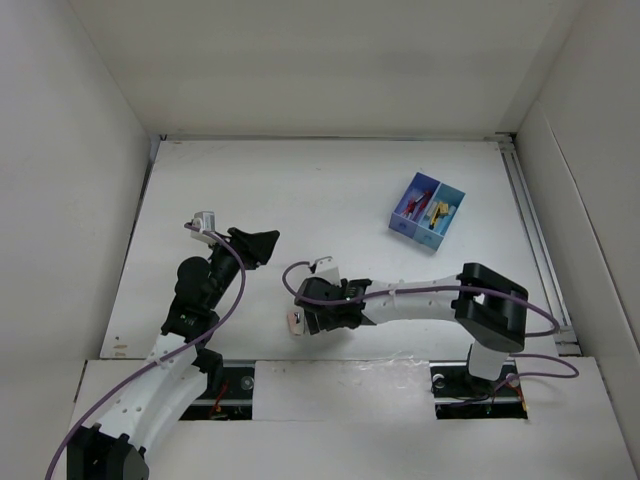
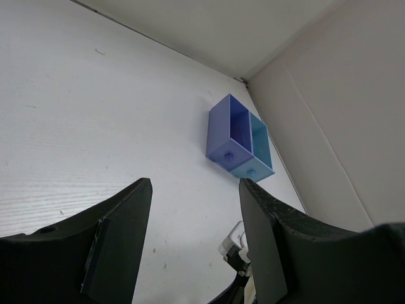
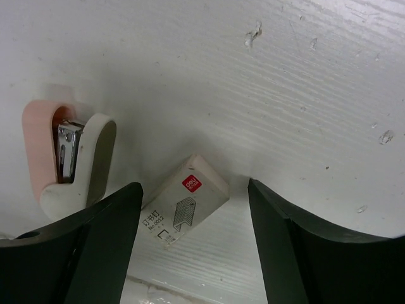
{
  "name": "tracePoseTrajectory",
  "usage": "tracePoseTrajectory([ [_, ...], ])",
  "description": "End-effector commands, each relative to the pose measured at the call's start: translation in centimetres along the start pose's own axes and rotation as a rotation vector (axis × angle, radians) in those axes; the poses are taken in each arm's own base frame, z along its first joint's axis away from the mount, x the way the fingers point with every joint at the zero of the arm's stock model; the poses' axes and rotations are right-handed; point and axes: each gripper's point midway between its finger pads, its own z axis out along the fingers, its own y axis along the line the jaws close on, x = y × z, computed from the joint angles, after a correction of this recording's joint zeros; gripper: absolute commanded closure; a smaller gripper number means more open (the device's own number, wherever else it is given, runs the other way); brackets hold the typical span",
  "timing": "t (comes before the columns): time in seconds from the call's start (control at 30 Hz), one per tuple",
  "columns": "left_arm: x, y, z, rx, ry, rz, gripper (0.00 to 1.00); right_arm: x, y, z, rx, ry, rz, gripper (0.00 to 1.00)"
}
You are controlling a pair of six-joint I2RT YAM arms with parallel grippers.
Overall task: Sort the stationery into containers
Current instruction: Pick up the stationery from the center of the board.
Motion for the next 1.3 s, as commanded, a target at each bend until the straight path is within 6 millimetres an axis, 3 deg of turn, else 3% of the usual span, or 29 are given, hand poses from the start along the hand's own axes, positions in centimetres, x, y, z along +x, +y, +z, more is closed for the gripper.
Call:
tracePoseTrajectory([
  [0.0,-0.4,-0.9,0.0,0.045,-0.021,0.003,0.46,0.1,1.0,-1.2,-0.061,0.007,0.013,0.26],
  [0.27,-0.4,-0.9,0.0,0.045,-0.021,0.003,0.46,1.4,2.3,-1.5,-0.049,0.009,-0.072,0.25],
  [0.4,-0.4,-0.9,0.0,0.045,-0.021,0.003,0.46,2.3,2.2,-0.2,-0.024,0.043,-0.098,0.25],
  [0.63,-0.4,-0.9,0.0,0.045,-0.021,0.003,0.46,1.7,1.3,0.5,0.039,0.004,-0.099,0.25],
  [0.8,-0.4,-0.9,0.0,0.045,-0.021,0.003,0.46,1.9,-0.5,1.3,0.142,-0.01,-0.091,0.22],
  [0.97,-0.4,-0.9,0.0,0.045,-0.021,0.003,0.46,1.1,-0.4,1.5,0.161,-0.054,-0.053,0.24],
  [1.07,-0.4,-0.9,0.0,0.045,-0.021,0.003,0.46,0.5,-0.3,1.3,0.159,-0.081,-0.035,0.33],
  [1.1,-0.4,-0.9,0.0,0.045,-0.021,0.003,0.46,0.2,-0.2,1.1,0.153,-0.086,-0.031,0.41],
  [1.13,-0.4,-0.9,0.0,0.045,-0.021,0.003,0.46,0.2,-0.1,1.1,0.152,-0.087,-0.019,0.57],
  [1.27,-0.4,-0.9,0.0,0.045,-0.021,0.003,0.46,-0.6,-0.1,0.5,0.152,-0.123,0.015,0.75],
])
